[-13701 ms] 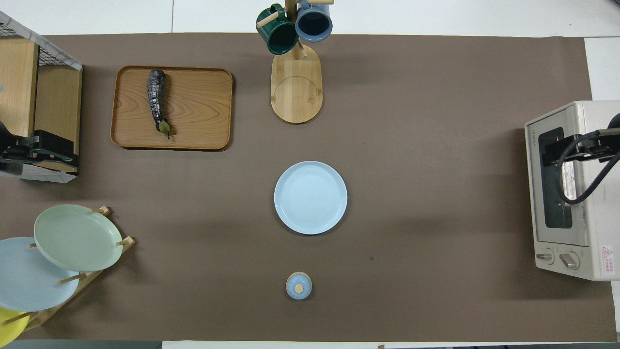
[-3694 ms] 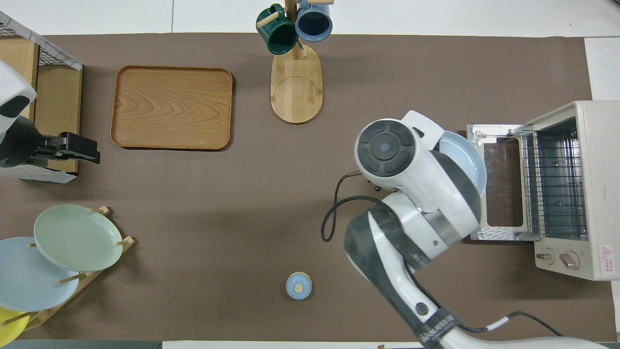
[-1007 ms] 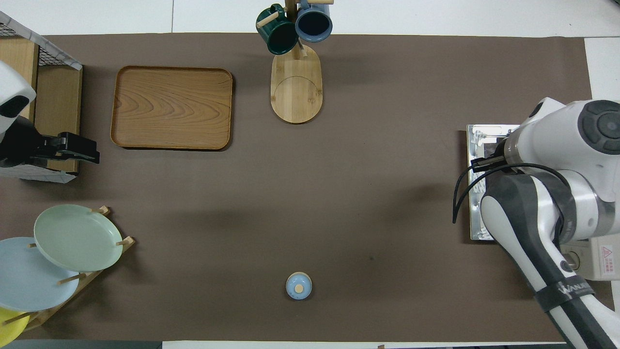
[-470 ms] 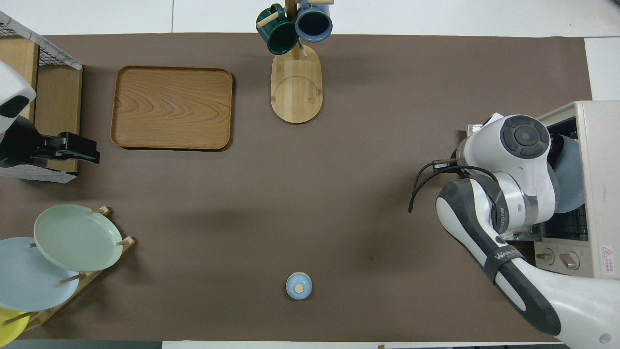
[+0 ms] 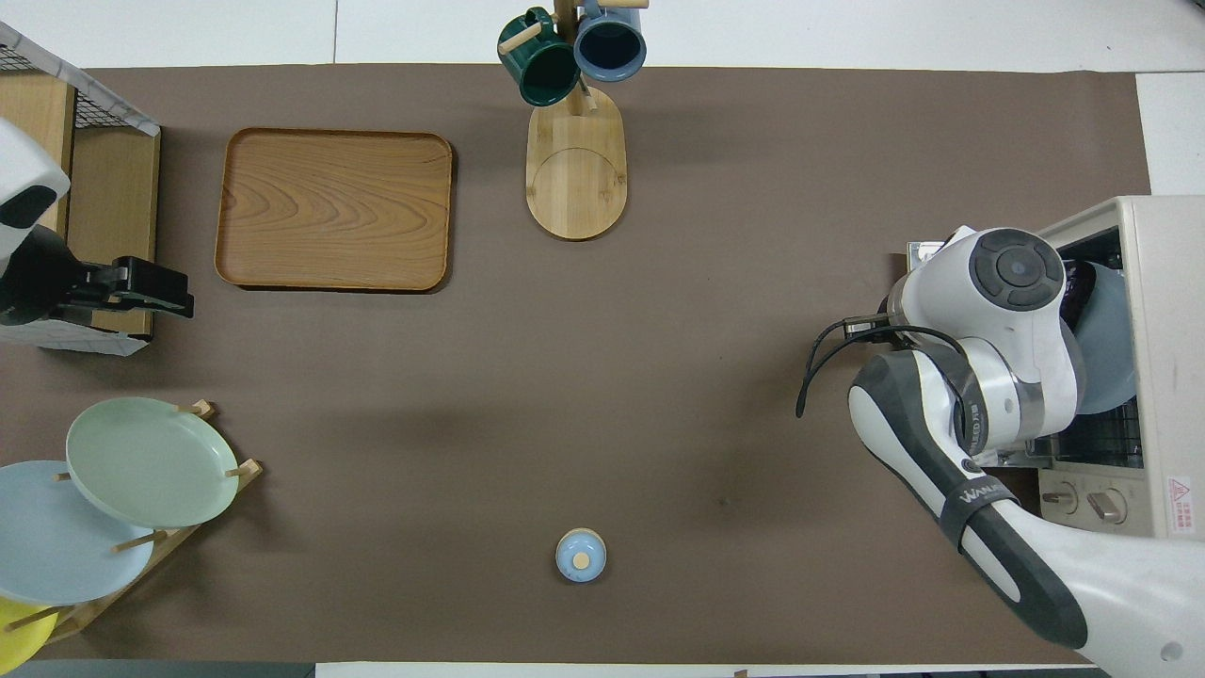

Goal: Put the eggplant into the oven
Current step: 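Push the oven door shut with the right gripper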

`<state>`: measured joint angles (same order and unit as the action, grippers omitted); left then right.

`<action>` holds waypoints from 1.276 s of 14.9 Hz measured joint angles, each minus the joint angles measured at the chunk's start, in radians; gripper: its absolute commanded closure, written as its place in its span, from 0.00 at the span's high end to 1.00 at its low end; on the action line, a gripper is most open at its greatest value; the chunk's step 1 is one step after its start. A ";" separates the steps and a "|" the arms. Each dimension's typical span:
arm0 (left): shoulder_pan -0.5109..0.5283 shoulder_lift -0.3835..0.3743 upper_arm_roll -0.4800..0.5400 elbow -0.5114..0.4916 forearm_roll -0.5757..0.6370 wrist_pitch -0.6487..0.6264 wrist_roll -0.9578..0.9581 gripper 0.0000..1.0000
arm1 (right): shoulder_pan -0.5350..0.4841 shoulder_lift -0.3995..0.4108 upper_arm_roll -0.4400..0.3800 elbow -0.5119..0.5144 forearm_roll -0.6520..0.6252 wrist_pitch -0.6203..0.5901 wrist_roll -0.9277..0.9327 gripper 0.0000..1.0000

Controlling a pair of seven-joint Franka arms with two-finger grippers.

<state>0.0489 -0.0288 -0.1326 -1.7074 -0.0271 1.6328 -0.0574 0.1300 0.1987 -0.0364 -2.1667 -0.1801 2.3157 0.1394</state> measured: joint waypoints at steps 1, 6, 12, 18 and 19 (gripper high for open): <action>0.000 0.000 0.000 0.000 0.000 0.000 0.000 1.00 | -0.001 0.000 0.000 -0.004 -0.023 0.000 0.000 0.00; 0.000 0.000 0.000 0.000 0.000 0.000 0.000 1.00 | 0.002 -0.001 0.009 -0.007 -0.163 -0.009 -0.003 0.00; 0.000 0.000 0.000 0.000 0.000 0.000 0.000 1.00 | -0.006 -0.044 0.022 0.140 -0.170 -0.245 -0.173 0.00; 0.000 0.000 0.000 0.000 0.000 0.000 0.000 1.00 | -0.145 -0.157 0.013 0.208 -0.156 -0.347 -0.384 0.00; 0.000 0.000 0.000 0.000 0.000 0.000 0.000 1.00 | -0.168 -0.162 0.008 0.214 -0.138 -0.347 -0.412 0.00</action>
<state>0.0489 -0.0288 -0.1326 -1.7073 -0.0271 1.6328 -0.0574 -0.0375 0.0368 -0.0289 -1.9532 -0.3178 1.9688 -0.2721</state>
